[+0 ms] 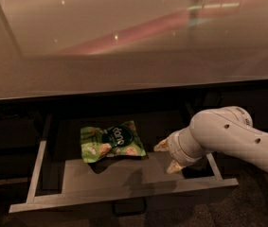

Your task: Open top drawer

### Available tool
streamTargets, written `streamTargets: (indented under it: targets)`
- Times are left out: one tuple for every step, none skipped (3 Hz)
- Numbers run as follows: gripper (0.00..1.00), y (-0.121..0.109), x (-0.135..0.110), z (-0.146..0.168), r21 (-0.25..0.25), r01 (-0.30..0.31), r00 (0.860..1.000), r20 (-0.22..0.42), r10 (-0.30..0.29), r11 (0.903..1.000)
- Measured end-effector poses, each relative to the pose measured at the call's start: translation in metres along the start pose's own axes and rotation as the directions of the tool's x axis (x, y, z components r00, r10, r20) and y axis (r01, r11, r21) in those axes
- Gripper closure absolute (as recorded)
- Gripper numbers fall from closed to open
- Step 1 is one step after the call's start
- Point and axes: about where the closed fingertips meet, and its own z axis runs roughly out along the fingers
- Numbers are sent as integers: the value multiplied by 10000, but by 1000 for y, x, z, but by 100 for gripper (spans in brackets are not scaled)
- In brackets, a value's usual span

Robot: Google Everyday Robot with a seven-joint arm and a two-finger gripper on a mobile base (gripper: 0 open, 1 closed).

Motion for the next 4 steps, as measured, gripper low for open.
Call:
streamTargets:
  targets:
    - [0,0,0,0,-1,1,10000,0,-1,10000]
    - [0,0,0,0,1,2,10000,0,-2,10000]
    - [0,9,-5,0,143,69,10000,5,-69,9999]
    - [0,56,-39,9,299,691,9975,-132,-687,9972]
